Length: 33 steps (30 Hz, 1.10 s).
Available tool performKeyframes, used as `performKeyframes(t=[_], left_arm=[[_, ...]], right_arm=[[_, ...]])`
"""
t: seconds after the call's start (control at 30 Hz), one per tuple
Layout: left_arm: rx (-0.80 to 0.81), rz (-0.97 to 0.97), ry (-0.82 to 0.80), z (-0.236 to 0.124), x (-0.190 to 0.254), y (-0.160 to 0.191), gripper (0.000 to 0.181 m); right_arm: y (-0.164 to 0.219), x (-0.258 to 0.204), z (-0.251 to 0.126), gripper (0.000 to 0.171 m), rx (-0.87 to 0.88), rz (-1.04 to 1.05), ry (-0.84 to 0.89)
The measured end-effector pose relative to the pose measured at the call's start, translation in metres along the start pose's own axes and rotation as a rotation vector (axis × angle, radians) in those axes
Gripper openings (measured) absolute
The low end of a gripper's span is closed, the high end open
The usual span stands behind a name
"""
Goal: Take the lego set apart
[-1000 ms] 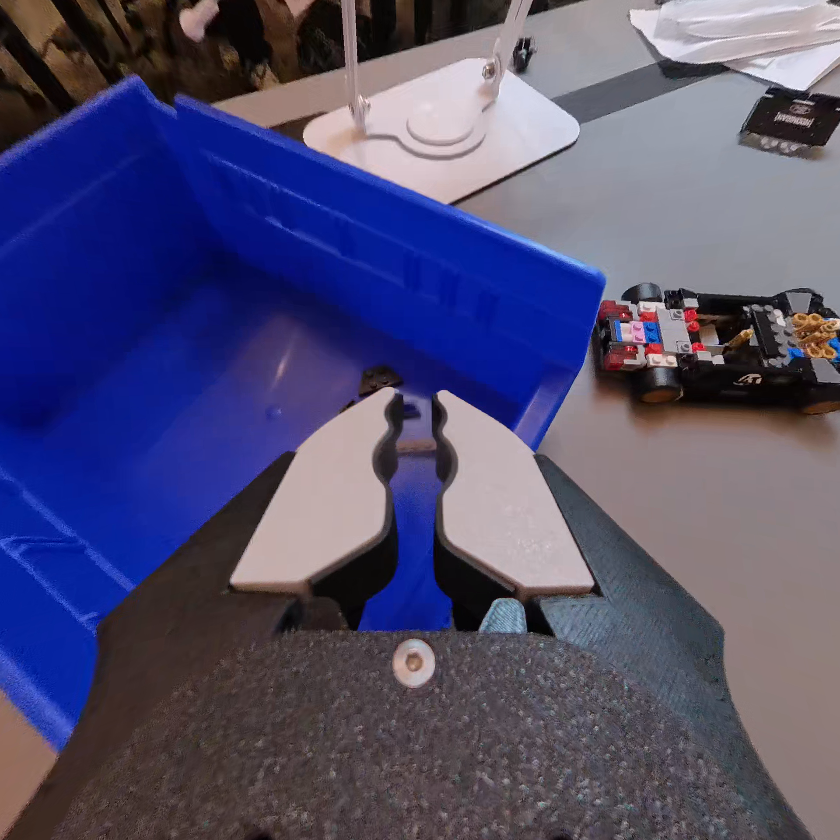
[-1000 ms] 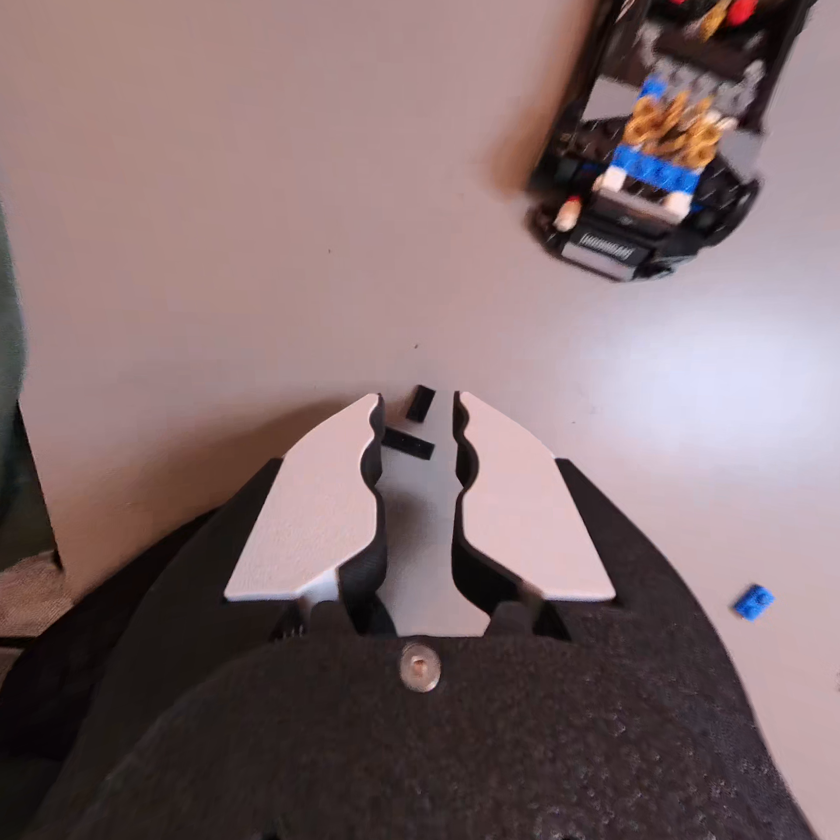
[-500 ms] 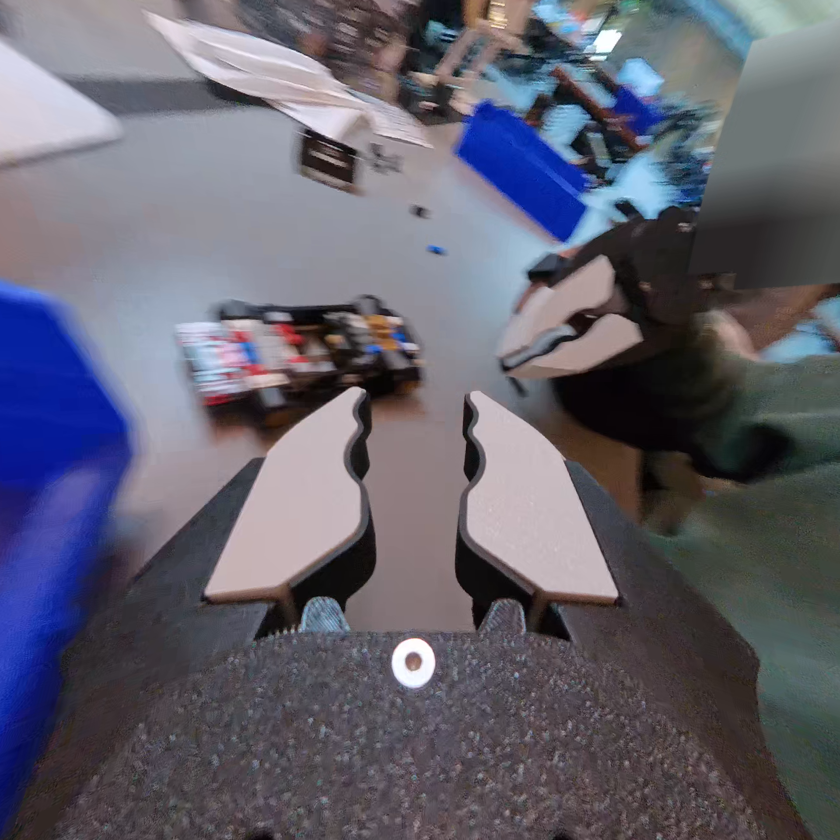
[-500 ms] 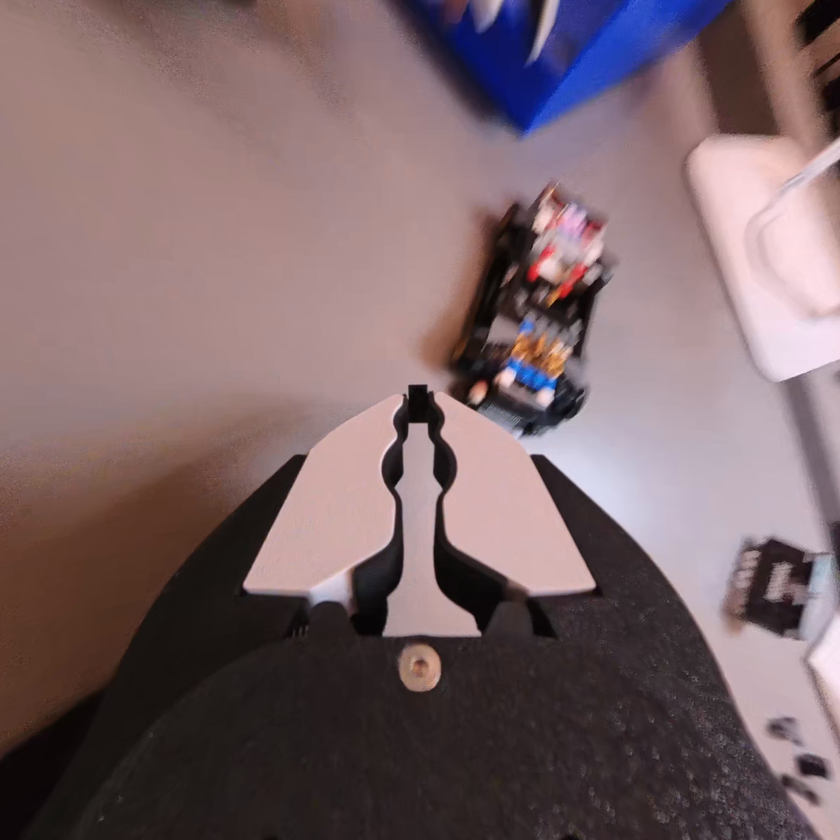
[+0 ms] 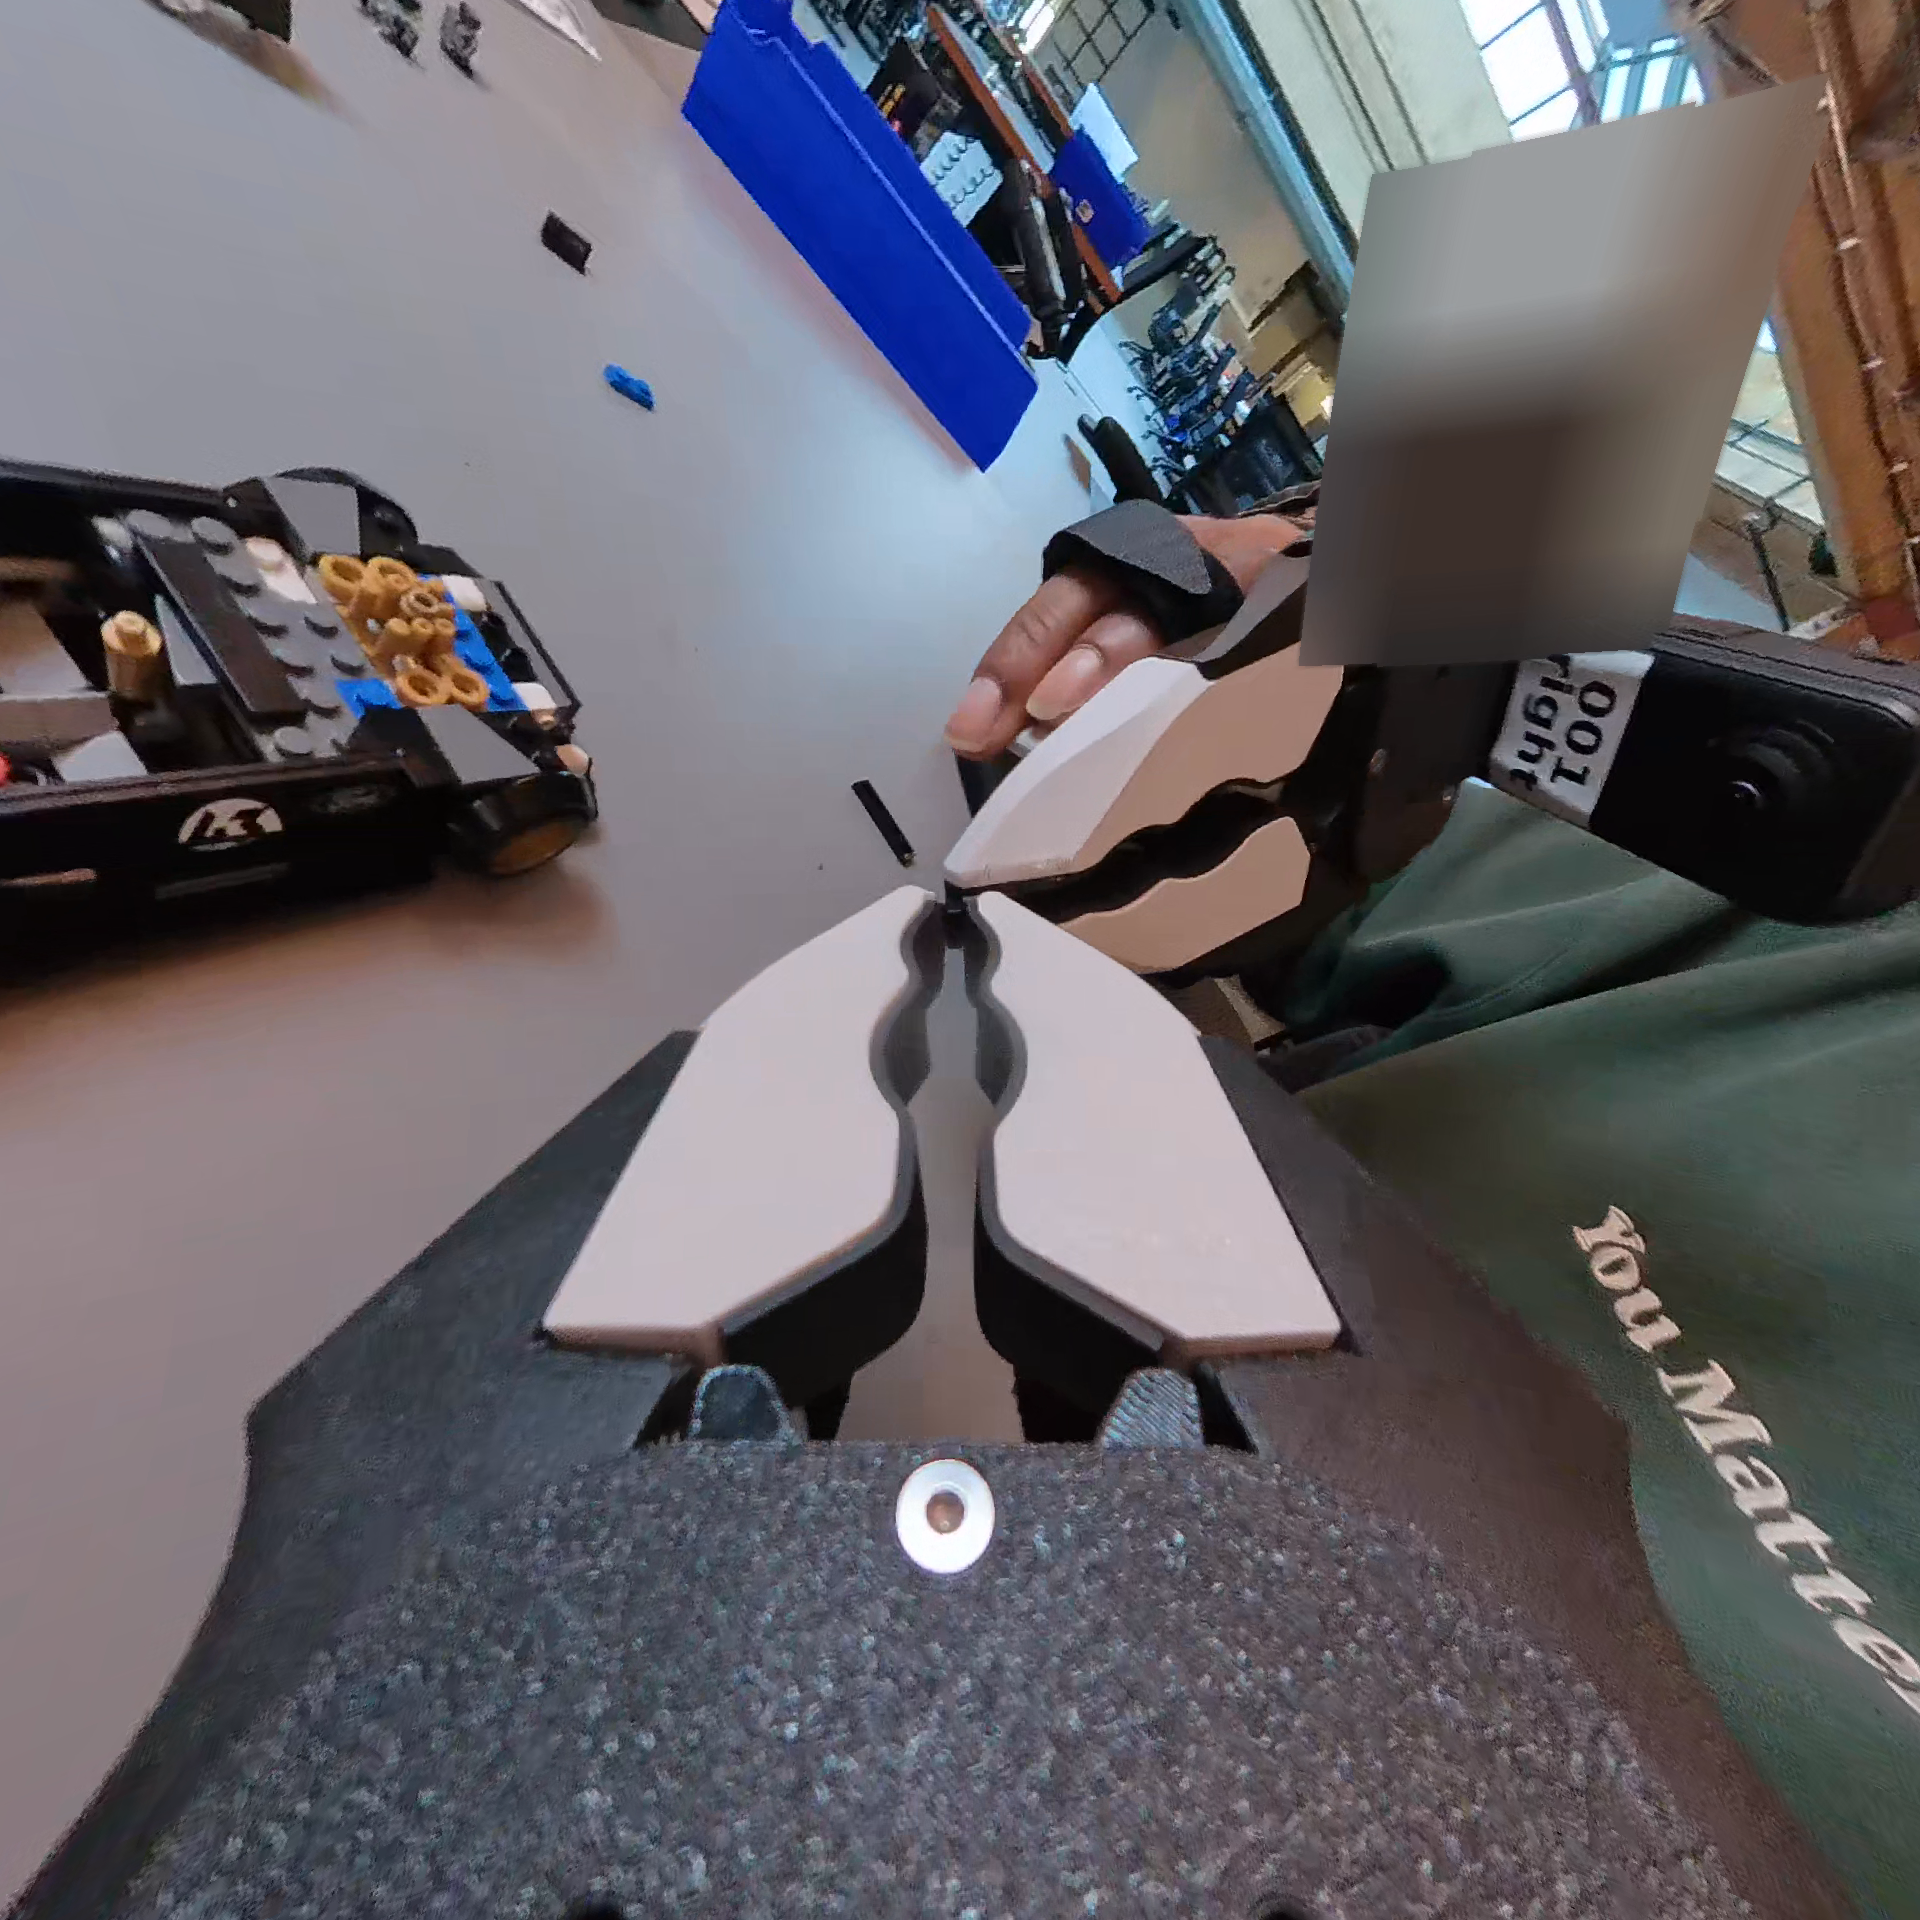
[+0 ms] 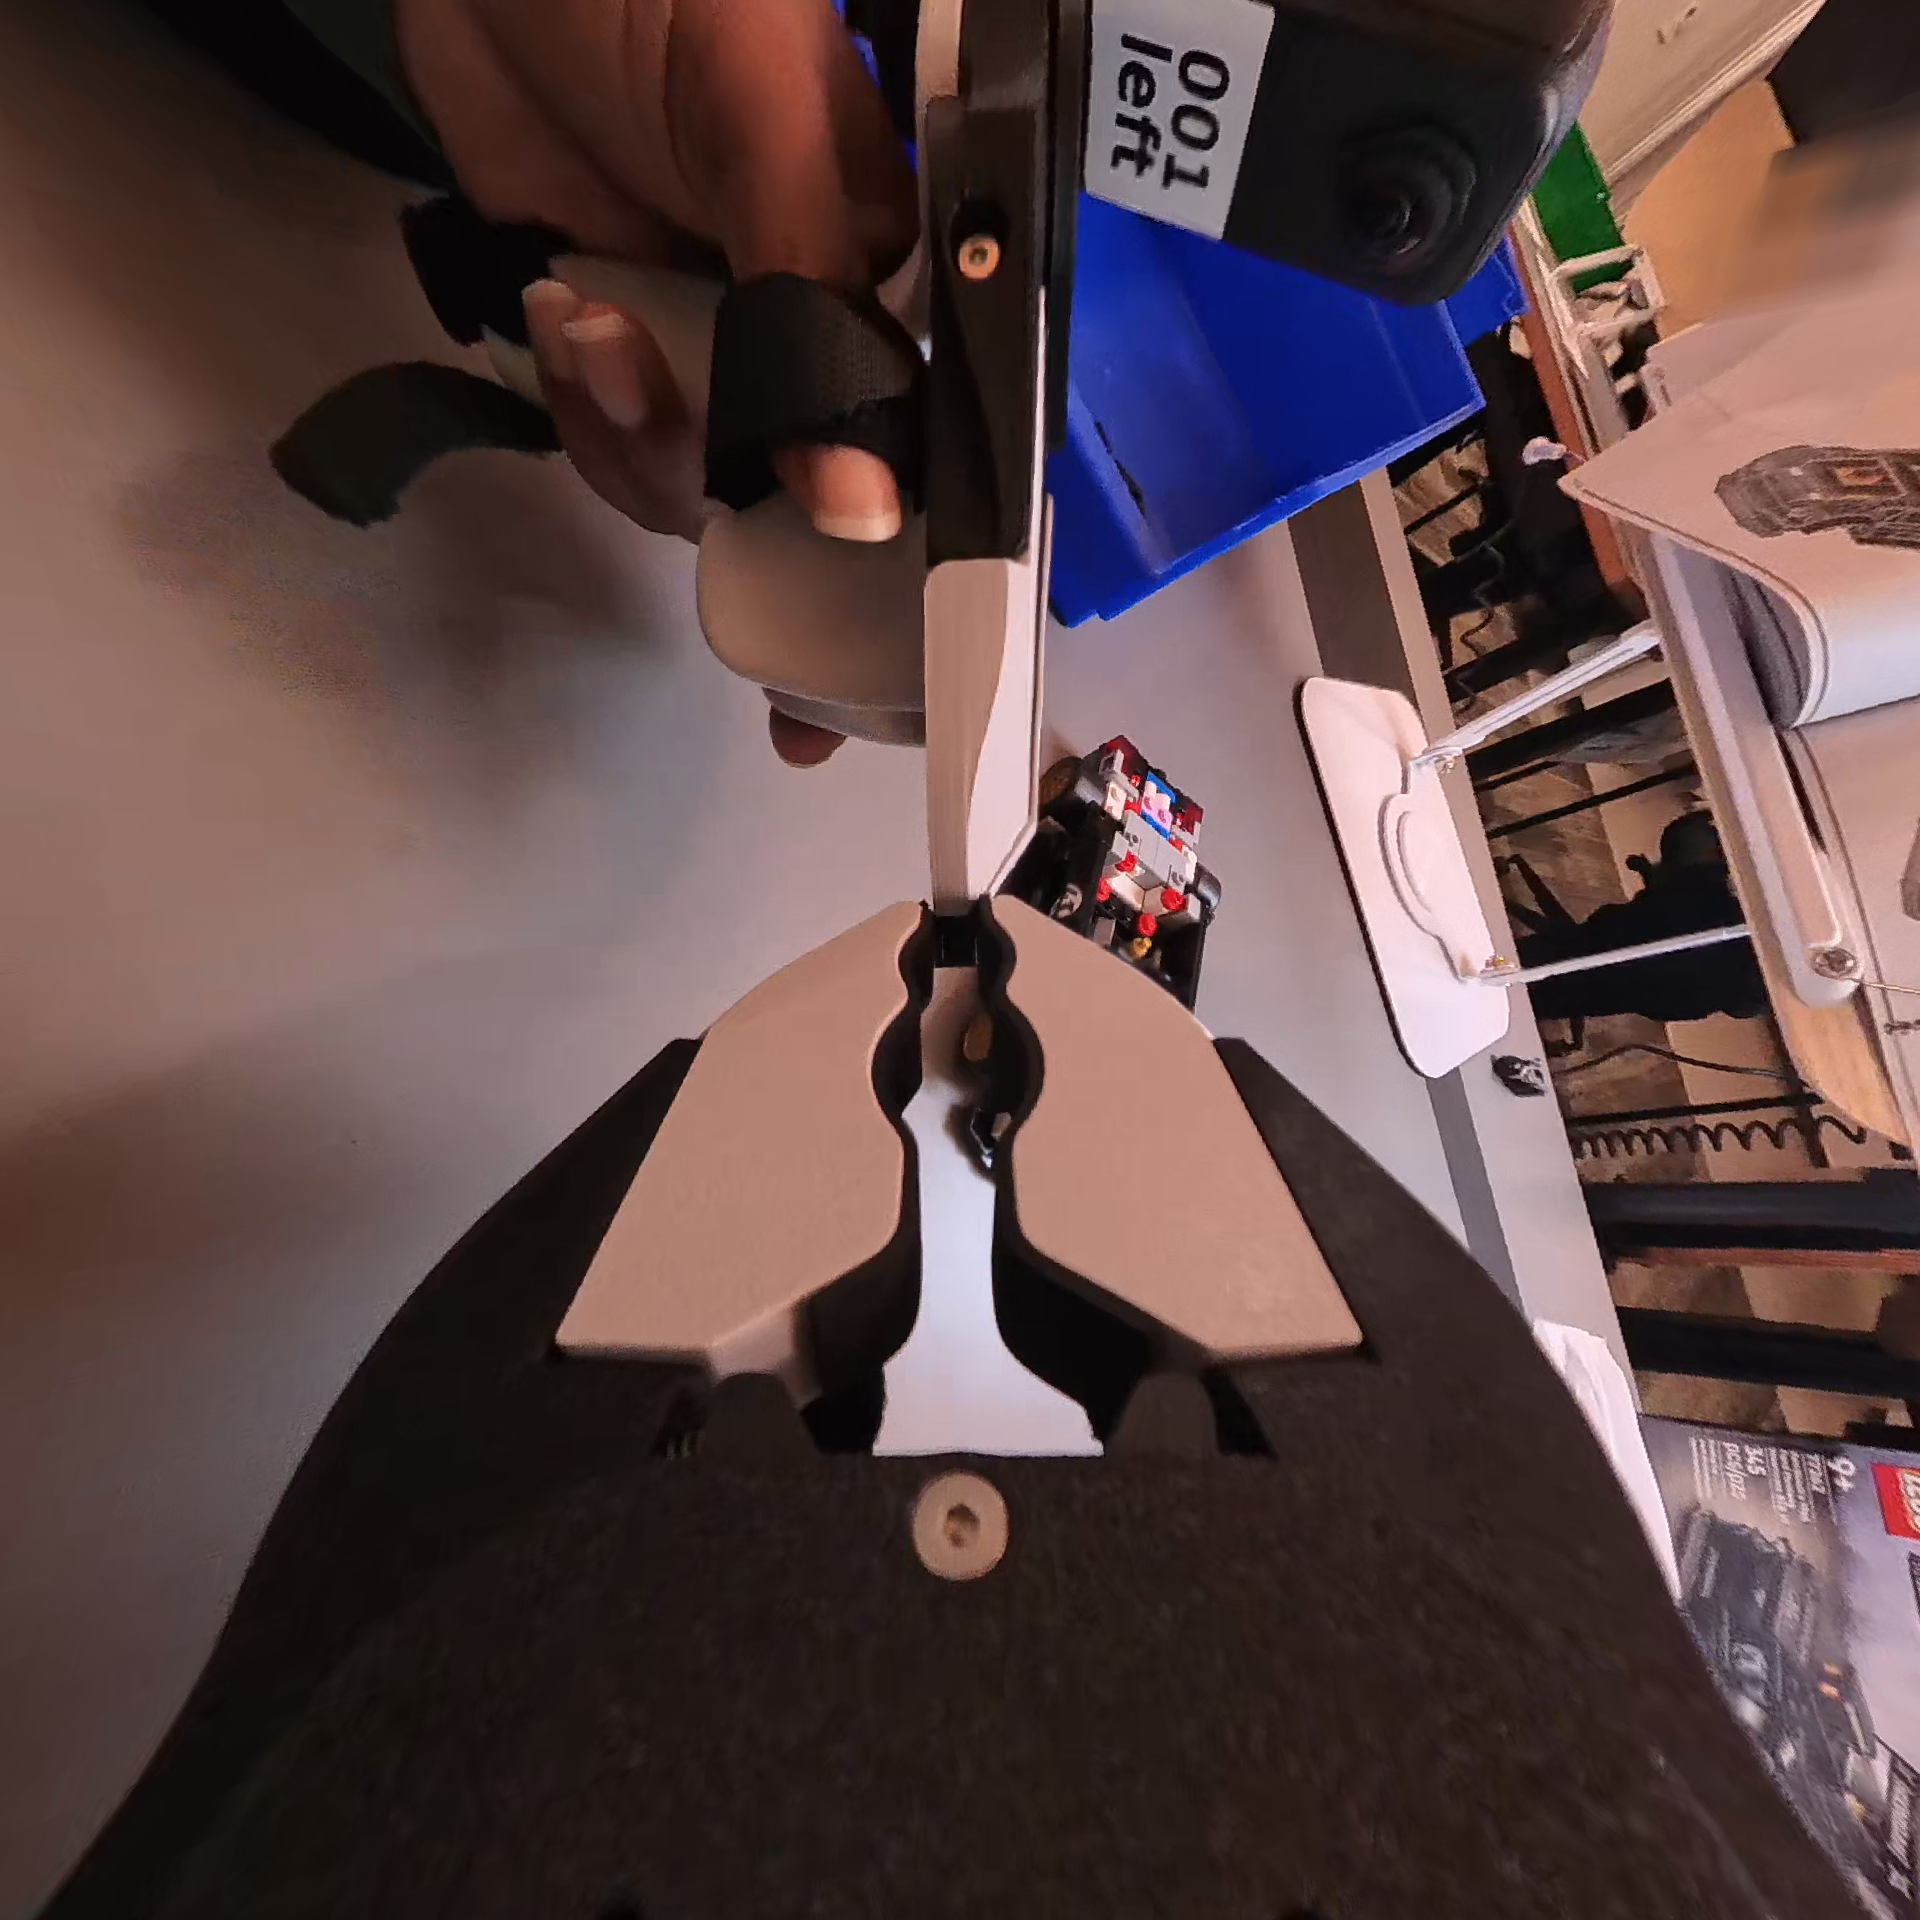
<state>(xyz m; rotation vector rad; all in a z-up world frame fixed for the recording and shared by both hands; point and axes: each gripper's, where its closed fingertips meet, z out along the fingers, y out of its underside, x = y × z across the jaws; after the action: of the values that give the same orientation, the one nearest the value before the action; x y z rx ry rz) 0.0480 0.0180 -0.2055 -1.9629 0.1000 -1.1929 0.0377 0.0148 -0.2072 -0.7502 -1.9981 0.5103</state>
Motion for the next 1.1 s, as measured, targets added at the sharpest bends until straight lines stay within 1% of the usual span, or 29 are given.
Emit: performKeyframes(t=[0.07, 0.1, 0.13, 0.17, 0.2, 0.27, 0.3, 0.33, 0.37, 0.43, 0.5, 0.53, 0.6, 0.67, 0.7, 0.73, 0.83, 0.93, 0.97, 1.03, 1.1], left_arm=[[0.018, 0.031, -0.018, -0.007, 0.0, -0.007, 0.003], [0.039, 0.077, -0.07, -0.014, -0.005, -0.014, 0.003], [0.069, 0.129, -0.145, -0.026, -0.012, -0.024, 0.003], [0.095, 0.188, -0.244, -0.042, -0.022, -0.035, 0.003], [0.116, 0.248, -0.377, -0.061, -0.036, -0.045, 0.003], [0.164, 0.345, -0.682, -0.111, -0.067, -0.067, 0.003], [0.16, 0.354, -0.811, -0.136, -0.081, -0.071, 0.003], [0.161, 0.341, -0.908, -0.156, -0.092, -0.073, 0.003], [0.171, 0.316, -0.973, -0.173, -0.1, -0.073, 0.004], [0.159, 0.256, -1.049, -0.194, -0.116, -0.068, 0.003], [0.137, 0.212, -1.074, -0.202, -0.127, -0.061, 0.003], [0.112, 0.189, -1.071, -0.202, -0.131, -0.056, 0.009], [0.108, 0.168, -1.062, -0.2, -0.135, -0.053, 0.033], [0.101, 0.174, -1.064, -0.197, -0.136, -0.053, 0.053], [0.096, 0.183, -1.075, -0.196, -0.136, -0.053, 0.061], [0.088, 0.192, -1.084, -0.196, -0.136, -0.053, 0.066], [0.095, 0.214, -1.067, -0.192, -0.133, -0.054, 0.068], [0.133, 0.263, -1.028, -0.184, -0.122, -0.062, 0.064], [0.15, 0.289, -1.005, -0.18, -0.116, -0.065, 0.061], [0.171, 0.35, -0.938, -0.166, -0.101, -0.07, 0.052], [0.154, 0.415, -0.826, -0.141, -0.084, -0.067, 0.04]], right_arm=[[-0.002, 0.007, -0.005, 0.008, 0.022, 0.005, 0.017], [0.004, 0.011, -0.007, 0.012, 0.005, 0.017, 0.014], [0.013, 0.015, -0.011, 0.021, -0.023, 0.047, -0.005], [0.024, 0.016, -0.015, 0.023, -0.056, 0.091, -0.053], [0.038, 0.012, -0.021, 0.023, -0.096, 0.143, -0.133], [0.07, -0.001, -0.037, 0.026, -0.209, 0.262, -0.301], [0.083, -0.01, -0.045, 0.027, -0.259, 0.311, -0.378], [0.094, -0.02, -0.051, 0.031, -0.303, 0.348, -0.451], [0.105, -0.03, -0.057, 0.032, -0.355, 0.377, -0.512], [0.123, -0.041, -0.06, 0.04, -0.463, 0.413, -0.566], [0.13, -0.049, -0.061, 0.043, -0.511, 0.429, -0.597], [0.128, -0.048, -0.06, 0.042, -0.496, 0.428, -0.592], [0.132, -0.047, -0.06, 0.038, -0.506, 0.408, -0.578], [0.133, -0.046, -0.059, 0.034, -0.495, 0.398, -0.567], [0.134, -0.045, -0.058, 0.031, -0.49, 0.395, -0.56], [0.134, -0.044, -0.058, 0.029, -0.487, 0.394, -0.557], [0.131, -0.046, -0.057, 0.022, -0.46, 0.38, -0.57], [0.128, -0.05, -0.057, 0.013, -0.436, 0.375, -0.593], [0.126, -0.052, -0.057, 0.009, -0.43, 0.376, -0.608], [0.123, -0.054, -0.057, 0.008, -0.424, 0.354, -0.624], [0.118, -0.056, -0.055, 0.008, -0.398, 0.327, -0.633]])
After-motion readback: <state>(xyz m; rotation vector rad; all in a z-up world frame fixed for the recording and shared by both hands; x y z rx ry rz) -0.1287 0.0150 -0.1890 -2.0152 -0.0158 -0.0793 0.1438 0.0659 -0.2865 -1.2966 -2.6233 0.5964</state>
